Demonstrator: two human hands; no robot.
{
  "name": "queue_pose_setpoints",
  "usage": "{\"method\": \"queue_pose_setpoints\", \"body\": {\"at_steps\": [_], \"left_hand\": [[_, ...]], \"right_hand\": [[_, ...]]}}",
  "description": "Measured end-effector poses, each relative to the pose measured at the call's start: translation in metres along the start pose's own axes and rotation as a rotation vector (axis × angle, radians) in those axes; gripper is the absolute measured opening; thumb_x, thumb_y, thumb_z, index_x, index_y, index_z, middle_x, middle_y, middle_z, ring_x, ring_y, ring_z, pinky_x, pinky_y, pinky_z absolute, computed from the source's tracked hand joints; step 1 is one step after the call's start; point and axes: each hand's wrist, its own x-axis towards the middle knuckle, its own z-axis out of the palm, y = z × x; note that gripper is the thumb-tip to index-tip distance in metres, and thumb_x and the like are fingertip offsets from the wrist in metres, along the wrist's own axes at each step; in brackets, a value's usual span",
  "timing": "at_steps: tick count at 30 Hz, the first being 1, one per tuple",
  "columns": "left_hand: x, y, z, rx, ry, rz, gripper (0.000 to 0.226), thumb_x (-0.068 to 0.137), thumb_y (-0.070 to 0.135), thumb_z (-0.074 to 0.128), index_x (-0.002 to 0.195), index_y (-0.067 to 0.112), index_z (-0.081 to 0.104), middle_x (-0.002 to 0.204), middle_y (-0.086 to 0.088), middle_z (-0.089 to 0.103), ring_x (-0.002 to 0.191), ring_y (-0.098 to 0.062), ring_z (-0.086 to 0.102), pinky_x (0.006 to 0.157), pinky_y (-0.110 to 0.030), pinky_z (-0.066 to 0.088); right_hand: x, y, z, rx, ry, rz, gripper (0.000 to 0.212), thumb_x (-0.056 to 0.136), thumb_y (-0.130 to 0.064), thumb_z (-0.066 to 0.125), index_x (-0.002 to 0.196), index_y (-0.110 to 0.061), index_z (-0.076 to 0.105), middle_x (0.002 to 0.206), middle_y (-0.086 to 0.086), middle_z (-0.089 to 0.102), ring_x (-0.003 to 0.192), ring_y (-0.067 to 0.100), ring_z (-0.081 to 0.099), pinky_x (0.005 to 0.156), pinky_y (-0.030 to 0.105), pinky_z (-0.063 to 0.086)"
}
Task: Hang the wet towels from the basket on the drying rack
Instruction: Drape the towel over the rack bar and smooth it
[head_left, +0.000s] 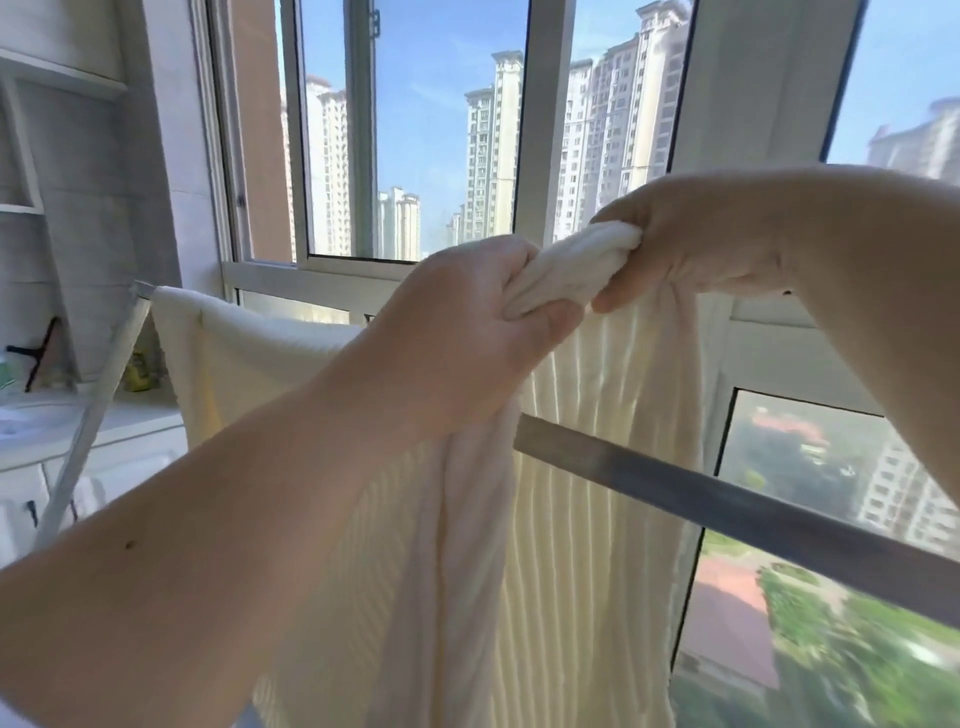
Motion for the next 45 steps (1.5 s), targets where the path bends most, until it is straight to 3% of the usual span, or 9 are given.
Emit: {"method": "queue_pose_setpoints", "body": {"at_steps": [4, 9, 13, 23, 26, 30, 35, 40, 45], "left_hand": [[0.0, 0.022, 0.009, -0.083, -0.053, 0.048, 0.025, 0.087, 0.039, 0.058, 0.077, 0.015, 0.062, 0.051, 0.006, 0.049, 0.05, -0.001, 0.048, 0.043, -0.011, 0.034], [-0.001, 0.034, 0.025, -0.053, -0.138, 0.08, 0.032, 0.088, 0.038, 0.055, 0.073, 0.011, 0.06, 0.053, 0.005, 0.046, 0.052, -0.005, 0.046, 0.044, -0.013, 0.033], [-0.005, 0.038, 0.034, -0.032, -0.142, 0.114, 0.024, 0.086, 0.029, 0.058, 0.076, 0.008, 0.063, 0.067, -0.003, 0.054, 0.07, -0.013, 0.049, 0.052, -0.016, 0.034], [-0.012, 0.069, 0.057, -0.08, -0.184, 0.151, 0.018, 0.085, 0.033, 0.061, 0.076, 0.017, 0.064, 0.06, 0.004, 0.055, 0.054, -0.007, 0.048, 0.049, -0.019, 0.036], [-0.014, 0.078, 0.066, -0.062, -0.193, 0.167, 0.015, 0.084, 0.029, 0.059, 0.081, 0.018, 0.068, 0.065, 0.001, 0.062, 0.054, -0.011, 0.052, 0.05, -0.022, 0.039], [-0.02, 0.094, 0.074, -0.053, -0.224, 0.203, 0.022, 0.084, 0.033, 0.052, 0.081, 0.02, 0.068, 0.066, 0.001, 0.061, 0.058, -0.012, 0.056, 0.051, -0.027, 0.044], [-0.033, 0.103, 0.09, 0.071, -0.249, 0.237, 0.026, 0.083, 0.036, 0.05, 0.063, 0.02, 0.054, 0.054, 0.003, 0.046, 0.051, -0.011, 0.046, 0.047, -0.026, 0.031], [-0.049, 0.109, 0.101, 0.144, -0.246, 0.349, 0.023, 0.089, 0.041, 0.038, 0.084, 0.028, 0.056, 0.073, 0.009, 0.048, 0.07, -0.015, 0.051, 0.065, -0.028, 0.044], [-0.051, 0.113, 0.112, 0.142, -0.146, 0.414, 0.018, 0.082, 0.031, 0.054, 0.069, 0.02, 0.061, 0.062, 0.005, 0.058, 0.047, -0.016, 0.044, 0.048, -0.023, 0.033]], "right_hand": [[-0.022, 0.011, -0.018, 0.083, -0.131, 0.029, 0.033, 0.074, 0.005, 0.069, 0.086, -0.026, 0.07, 0.076, -0.011, 0.073, 0.075, 0.005, 0.067, 0.067, 0.02, 0.047], [-0.047, 0.021, -0.02, 0.099, -0.236, 0.094, 0.032, 0.069, 0.006, 0.07, 0.082, -0.023, 0.071, 0.083, -0.007, 0.071, 0.093, 0.016, 0.062, 0.088, 0.037, 0.046], [-0.06, 0.023, -0.014, 0.09, -0.22, 0.108, 0.03, 0.072, 0.008, 0.069, 0.079, -0.021, 0.069, 0.083, -0.007, 0.069, 0.089, 0.013, 0.061, 0.094, 0.042, 0.047], [-0.101, 0.038, -0.011, -0.047, -0.09, 0.108, 0.032, 0.073, 0.001, 0.072, 0.092, -0.025, 0.071, 0.097, -0.004, 0.072, 0.102, 0.02, 0.064, 0.099, 0.045, 0.048], [-0.118, 0.043, -0.016, -0.096, -0.028, 0.134, 0.027, 0.076, -0.001, 0.071, 0.094, -0.022, 0.071, 0.096, -0.001, 0.072, 0.096, 0.015, 0.065, 0.095, 0.038, 0.051], [-0.139, 0.046, -0.018, -0.146, 0.009, 0.176, 0.021, 0.076, 0.001, 0.07, 0.094, -0.01, 0.069, 0.099, 0.012, 0.07, 0.087, 0.018, 0.062, 0.096, 0.044, 0.047], [-0.154, 0.052, -0.01, -0.255, -0.069, 0.286, 0.021, 0.078, -0.002, 0.07, 0.093, -0.016, 0.069, 0.102, 0.005, 0.071, 0.102, 0.025, 0.063, 0.102, 0.048, 0.042], [-0.166, 0.057, -0.009, -0.243, -0.09, 0.356, 0.02, 0.079, -0.005, 0.068, 0.069, -0.022, 0.067, 0.078, -0.003, 0.07, 0.075, 0.013, 0.06, 0.093, 0.042, 0.047], [-0.161, 0.053, -0.007, -0.174, -0.026, 0.337, 0.015, 0.083, -0.004, 0.063, 0.076, -0.017, 0.069, 0.077, -0.002, 0.069, 0.077, 0.015, 0.06, 0.095, 0.048, 0.047]]}}
